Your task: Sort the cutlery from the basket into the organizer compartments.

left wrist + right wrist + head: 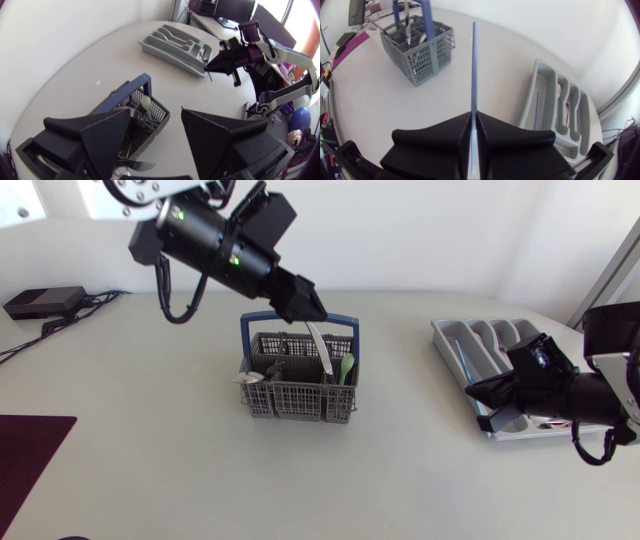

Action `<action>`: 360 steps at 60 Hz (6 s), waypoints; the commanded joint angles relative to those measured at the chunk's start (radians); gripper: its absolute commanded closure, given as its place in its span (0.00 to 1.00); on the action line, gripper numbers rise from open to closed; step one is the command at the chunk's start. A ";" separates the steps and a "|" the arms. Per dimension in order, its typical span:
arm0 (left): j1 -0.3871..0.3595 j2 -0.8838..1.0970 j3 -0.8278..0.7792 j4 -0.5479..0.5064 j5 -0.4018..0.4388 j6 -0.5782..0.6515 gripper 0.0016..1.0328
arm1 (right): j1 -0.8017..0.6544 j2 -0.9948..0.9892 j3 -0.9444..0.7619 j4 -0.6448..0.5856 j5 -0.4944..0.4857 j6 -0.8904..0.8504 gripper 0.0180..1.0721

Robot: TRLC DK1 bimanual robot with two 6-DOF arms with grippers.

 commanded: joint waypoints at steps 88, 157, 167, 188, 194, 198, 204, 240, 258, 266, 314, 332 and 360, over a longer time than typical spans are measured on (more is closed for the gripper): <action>-0.109 0.132 -0.396 0.621 -0.371 -0.029 0.33 | -0.136 0.533 0.273 0.147 0.257 0.172 0.18; -0.089 -0.495 -0.592 0.408 -0.539 0.404 0.33 | 0.028 0.163 0.054 0.118 0.160 0.063 0.17; 0.029 -0.575 -0.784 0.463 -0.398 0.642 0.32 | 0.152 0.119 0.066 0.068 0.173 0.073 0.17; 0.045 -0.600 -1.112 0.871 -0.375 0.907 0.32 | 0.371 0.155 0.105 0.043 0.323 0.138 0.17; 0.048 -0.537 -1.132 0.979 -0.361 0.921 0.32 | 0.396 0.171 0.115 0.043 0.340 0.152 0.17; 0.046 -0.488 -1.137 1.041 -0.354 0.921 0.32 | 0.407 0.177 0.123 0.041 0.349 0.155 0.17; 0.043 -0.403 -1.138 1.112 -0.354 0.930 0.33 | 0.419 0.184 0.129 0.038 0.360 0.162 0.17; 0.028 -0.209 -1.094 1.318 -0.320 0.993 0.61 | 0.413 0.212 0.112 0.054 0.363 0.158 0.17; 0.031 -0.124 -1.072 1.417 -0.322 1.080 0.66 | 0.407 0.211 0.097 0.055 0.355 0.154 0.17; 0.028 -0.109 -1.074 1.451 -0.323 1.139 0.74 | 0.402 0.211 0.092 0.057 0.354 0.149 0.16; -0.020 -0.324 -1.072 1.299 -0.343 1.364 0.97 | 0.384 0.215 0.040 0.097 0.343 0.120 0.16; -0.061 -0.434 -0.908 0.885 -0.346 1.475 0.97 | 0.387 0.201 -0.007 0.123 0.335 0.119 0.16; -0.170 -0.325 -0.566 0.478 -0.392 1.634 0.97 | 0.380 0.168 -0.087 0.147 0.286 0.097 0.16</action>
